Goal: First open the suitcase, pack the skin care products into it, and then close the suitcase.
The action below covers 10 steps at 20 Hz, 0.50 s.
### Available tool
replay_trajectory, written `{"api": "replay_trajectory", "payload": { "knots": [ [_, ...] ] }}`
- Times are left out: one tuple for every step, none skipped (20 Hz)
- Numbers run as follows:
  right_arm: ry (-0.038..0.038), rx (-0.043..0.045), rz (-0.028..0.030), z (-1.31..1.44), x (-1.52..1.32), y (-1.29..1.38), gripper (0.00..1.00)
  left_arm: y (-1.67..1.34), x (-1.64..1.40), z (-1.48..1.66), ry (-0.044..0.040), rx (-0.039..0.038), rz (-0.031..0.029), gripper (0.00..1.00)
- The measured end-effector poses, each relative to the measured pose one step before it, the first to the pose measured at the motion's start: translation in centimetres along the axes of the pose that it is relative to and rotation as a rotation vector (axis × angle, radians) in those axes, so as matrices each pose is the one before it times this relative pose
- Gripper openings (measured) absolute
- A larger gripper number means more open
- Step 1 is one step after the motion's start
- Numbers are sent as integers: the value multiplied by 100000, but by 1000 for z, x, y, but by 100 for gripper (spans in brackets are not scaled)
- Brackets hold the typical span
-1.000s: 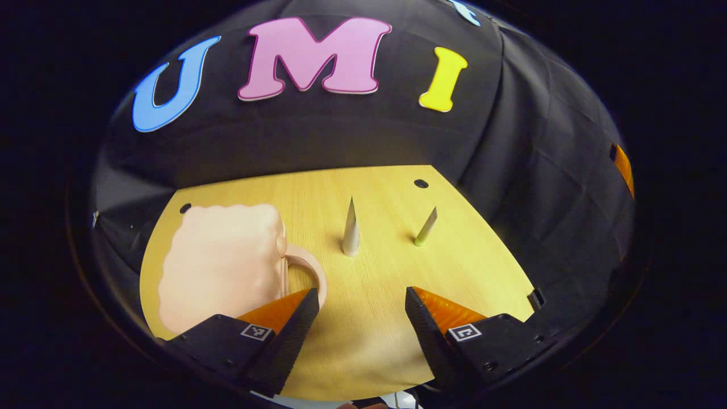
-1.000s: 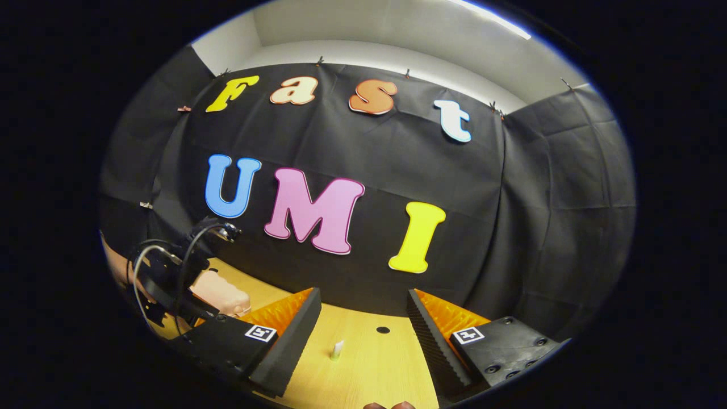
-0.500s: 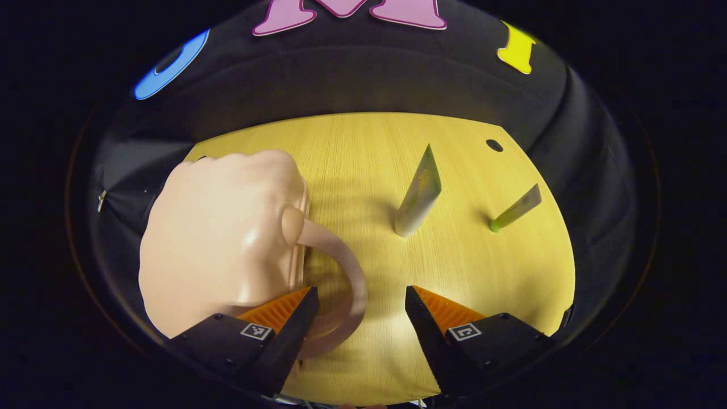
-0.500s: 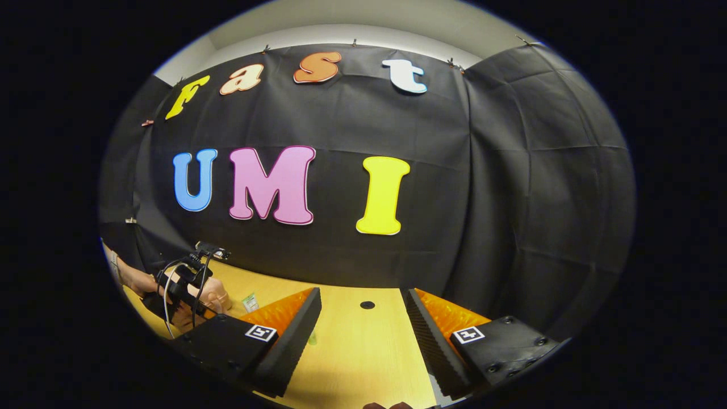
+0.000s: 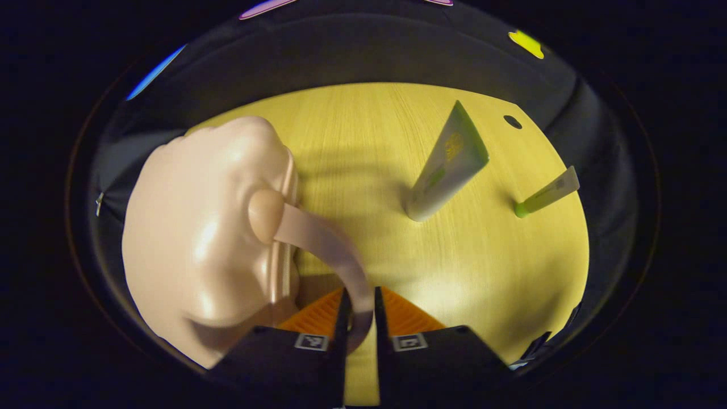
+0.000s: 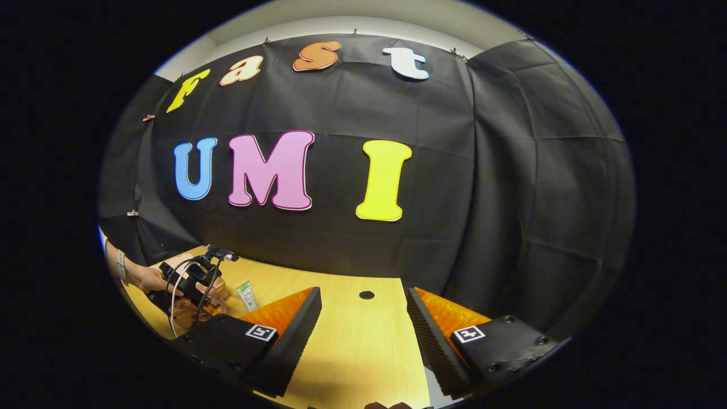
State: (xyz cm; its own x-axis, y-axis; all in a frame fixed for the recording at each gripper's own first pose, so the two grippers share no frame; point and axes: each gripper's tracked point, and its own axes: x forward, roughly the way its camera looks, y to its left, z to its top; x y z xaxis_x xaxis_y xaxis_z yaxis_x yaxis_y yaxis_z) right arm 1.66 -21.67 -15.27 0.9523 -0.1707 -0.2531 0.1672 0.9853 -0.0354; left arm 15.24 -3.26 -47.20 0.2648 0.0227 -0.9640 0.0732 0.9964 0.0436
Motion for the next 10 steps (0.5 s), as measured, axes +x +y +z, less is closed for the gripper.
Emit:
{"api": "replay_trajectory", "payload": {
  "knots": [
    [-169, -896, 97, 87, -2, 229, 96, -670, -1375, 660, -1990, 3467, -2472, 21],
    [-37, -685, -102, -13, 36, 292, 96, -172, -1121, 693, -2612, 5070, -968, 18],
    [345, -202, -99, -17, 134, 428, 96, 306, -1491, 623, -1265, 3928, 1, 16],
    [490, 286, 125, 103, 165, 627, 96, 386, -1500, 521, -1003, 1756, -39, 15],
    [-196, 1081, 364, 397, 57, 788, 96, 470, -1638, 672, -1959, 11, -2282, 15],
    [-995, 1012, 145, 573, 143, 929, 96, 578, -1952, 1031, -3063, -1052, -3032, 14],
    [-1625, 854, -146, 822, 184, 927, 96, 1139, -2485, 817, -2226, -231, -1536, 13],
    [-1612, 441, 18, 725, 215, 915, 96, 1348, -2174, 952, -2878, 227, -521, 12],
    [-1702, 440, 373, 636, 257, 1058, 96, 1893, -2179, 1071, -3554, -38, -188, 13],
    [-1093, 493, 672, 472, 332, 1158, 96, 1882, -2045, 1232, -3589, -577, 437, 13]
  ]
}}
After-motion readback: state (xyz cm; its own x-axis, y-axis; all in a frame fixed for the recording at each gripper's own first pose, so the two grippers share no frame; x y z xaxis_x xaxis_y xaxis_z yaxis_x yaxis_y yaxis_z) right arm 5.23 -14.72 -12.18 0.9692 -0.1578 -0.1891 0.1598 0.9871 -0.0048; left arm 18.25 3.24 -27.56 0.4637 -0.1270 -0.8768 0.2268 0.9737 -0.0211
